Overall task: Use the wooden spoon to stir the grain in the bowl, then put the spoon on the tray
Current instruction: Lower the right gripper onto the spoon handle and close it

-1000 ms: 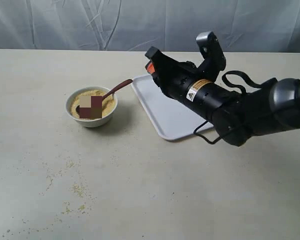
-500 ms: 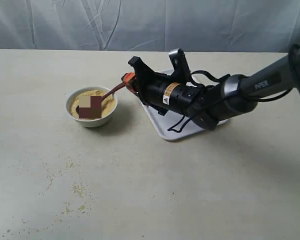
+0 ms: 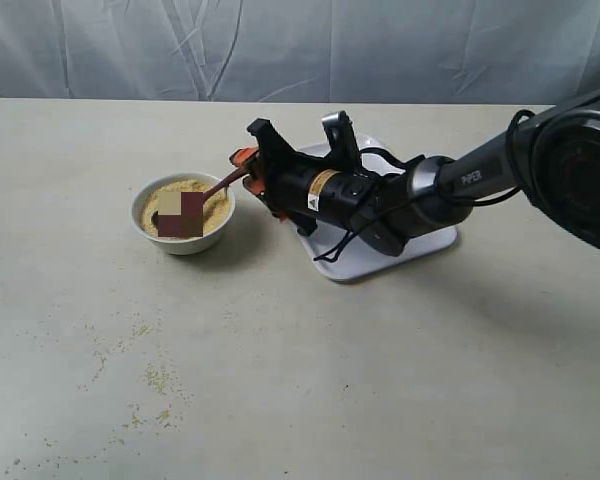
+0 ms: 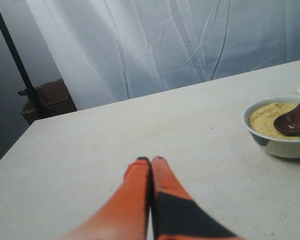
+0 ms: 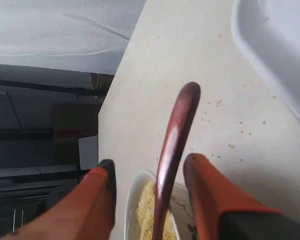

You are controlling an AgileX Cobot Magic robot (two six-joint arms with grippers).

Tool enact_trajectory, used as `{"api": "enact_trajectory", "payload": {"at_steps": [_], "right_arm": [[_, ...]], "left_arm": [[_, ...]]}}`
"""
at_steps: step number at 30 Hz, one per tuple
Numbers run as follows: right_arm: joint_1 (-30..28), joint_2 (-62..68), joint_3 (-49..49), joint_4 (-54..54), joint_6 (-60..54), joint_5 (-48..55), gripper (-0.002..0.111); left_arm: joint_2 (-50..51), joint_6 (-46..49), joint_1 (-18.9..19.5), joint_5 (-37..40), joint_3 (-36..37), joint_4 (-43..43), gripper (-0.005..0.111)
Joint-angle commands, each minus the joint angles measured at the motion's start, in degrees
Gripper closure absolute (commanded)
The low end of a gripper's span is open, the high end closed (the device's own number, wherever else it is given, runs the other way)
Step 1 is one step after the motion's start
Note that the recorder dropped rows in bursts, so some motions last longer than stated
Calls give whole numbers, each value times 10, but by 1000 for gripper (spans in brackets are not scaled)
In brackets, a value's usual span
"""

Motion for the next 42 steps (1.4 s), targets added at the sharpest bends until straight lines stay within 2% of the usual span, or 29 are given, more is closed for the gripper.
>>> {"api": "enact_trajectory", "payload": {"at_steps": [1, 7, 9, 11, 15, 19, 26, 30, 33, 38, 40, 42], "right_arm": [[-3, 12, -26, -5, 0, 4, 63], [1, 21, -39, 2, 0, 9, 63], [1, 22, -39, -2, 0, 17, 67], [1, 22, -39, -4, 0, 24, 78], [1, 22, -39, 0, 0, 35, 109], [1, 22, -38, 0, 0, 68, 108], [1, 18, -37, 3, 0, 40, 108], [1, 8, -37, -6, -1, 63, 108], [1, 2, -37, -16, -1, 88, 101], [1, -1, -37, -33, 0, 96, 59], [1, 2, -37, -29, 1, 96, 55], [1, 3, -38, -17, 3, 87, 55]], "left_arm": [[-3, -1, 0, -3, 2, -2, 107], [-3, -1, 0, -3, 2, -2, 107], [-3, -1, 0, -3, 2, -2, 107], [-3, -1, 0, -3, 2, -2, 107], [-3, -1, 0, -3, 2, -2, 107], [-3, -1, 0, -3, 2, -2, 107], [-3, -1, 0, -3, 2, -2, 107], [-3, -1, 0, -3, 2, -2, 107], [-3, -1, 0, -3, 2, -2, 107], [-3, -1, 0, -3, 2, -2, 107], [-3, -1, 0, -3, 2, -2, 107], [-3, -1, 0, -3, 2, -2, 107]]}}
